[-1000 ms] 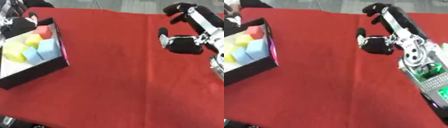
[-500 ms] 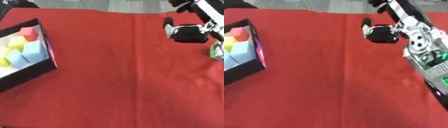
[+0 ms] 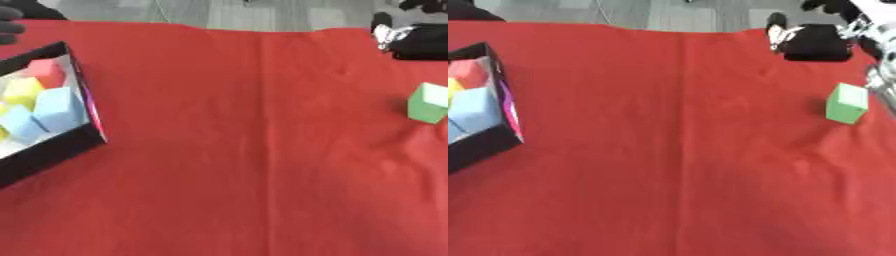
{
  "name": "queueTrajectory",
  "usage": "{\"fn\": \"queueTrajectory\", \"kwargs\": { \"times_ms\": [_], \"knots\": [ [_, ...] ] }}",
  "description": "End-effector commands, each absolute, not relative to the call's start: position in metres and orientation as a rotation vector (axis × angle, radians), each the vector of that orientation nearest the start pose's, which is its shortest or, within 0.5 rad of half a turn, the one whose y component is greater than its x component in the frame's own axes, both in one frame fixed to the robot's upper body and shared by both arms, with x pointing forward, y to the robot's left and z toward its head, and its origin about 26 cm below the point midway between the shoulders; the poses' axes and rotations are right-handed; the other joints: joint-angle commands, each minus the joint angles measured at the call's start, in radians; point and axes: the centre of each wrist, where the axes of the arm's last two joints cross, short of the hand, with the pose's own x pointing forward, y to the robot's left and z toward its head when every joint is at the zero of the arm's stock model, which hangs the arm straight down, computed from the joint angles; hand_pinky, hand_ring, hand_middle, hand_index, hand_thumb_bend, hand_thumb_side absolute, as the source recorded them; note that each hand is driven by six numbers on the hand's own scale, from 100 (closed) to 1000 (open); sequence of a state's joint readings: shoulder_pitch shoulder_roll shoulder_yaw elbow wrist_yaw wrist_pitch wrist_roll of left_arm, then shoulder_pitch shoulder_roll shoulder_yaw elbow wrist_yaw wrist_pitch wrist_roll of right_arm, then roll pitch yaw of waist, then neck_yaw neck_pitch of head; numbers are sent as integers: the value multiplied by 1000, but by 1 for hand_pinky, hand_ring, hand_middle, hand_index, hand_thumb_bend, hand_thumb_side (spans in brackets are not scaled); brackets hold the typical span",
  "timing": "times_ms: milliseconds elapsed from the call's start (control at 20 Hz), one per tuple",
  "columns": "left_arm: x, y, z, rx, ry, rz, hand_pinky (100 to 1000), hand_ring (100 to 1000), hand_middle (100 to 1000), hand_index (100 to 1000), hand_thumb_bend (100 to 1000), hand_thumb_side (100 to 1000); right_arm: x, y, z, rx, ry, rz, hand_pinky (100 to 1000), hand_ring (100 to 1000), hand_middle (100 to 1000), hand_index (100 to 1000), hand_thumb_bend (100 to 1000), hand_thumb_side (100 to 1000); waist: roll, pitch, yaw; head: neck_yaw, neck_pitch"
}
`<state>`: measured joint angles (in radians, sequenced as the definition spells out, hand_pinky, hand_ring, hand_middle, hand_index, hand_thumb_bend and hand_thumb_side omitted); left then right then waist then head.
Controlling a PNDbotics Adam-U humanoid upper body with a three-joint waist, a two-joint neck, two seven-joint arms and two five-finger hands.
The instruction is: Pick up the objects with one hand, pass them to the other hand, and then place them into the box on the other side of the table.
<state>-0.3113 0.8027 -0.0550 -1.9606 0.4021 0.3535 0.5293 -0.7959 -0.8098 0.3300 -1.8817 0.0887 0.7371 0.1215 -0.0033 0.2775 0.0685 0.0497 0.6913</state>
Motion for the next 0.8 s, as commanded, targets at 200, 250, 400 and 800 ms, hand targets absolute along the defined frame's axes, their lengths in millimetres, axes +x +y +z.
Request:
{"fn": "queueTrajectory", "kwargs": {
  "times_ms": [200, 250, 400, 800],
  "knots": [
    [293, 314, 252, 548, -1935, -65, 808, 696, 631, 805, 100, 806, 357, -285, 342, -771, -1520, 962, 980, 922, 880, 896, 138, 251, -9, -3, 9, -25, -22],
    [293, 313, 252, 546, -1934, -68, 808, 697, 631, 804, 100, 808, 362, -292, 343, -777, -1487, 988, 983, 926, 884, 901, 162, 250, -9, -1, 11, -28, -23],
    [293, 312, 252, 548, -1927, -81, 808, 698, 632, 803, 100, 810, 373, -313, 344, -785, -1385, 1074, 1000, 942, 890, 908, 300, 205, -7, 4, 12, -34, -28],
    [293, 312, 252, 564, -1911, -99, 806, 698, 627, 798, 100, 799, 381, -350, 350, -682, -1143, 1260, 1000, 935, 867, 911, 461, 150, -9, 9, 7, -41, -34]
  ]
}}
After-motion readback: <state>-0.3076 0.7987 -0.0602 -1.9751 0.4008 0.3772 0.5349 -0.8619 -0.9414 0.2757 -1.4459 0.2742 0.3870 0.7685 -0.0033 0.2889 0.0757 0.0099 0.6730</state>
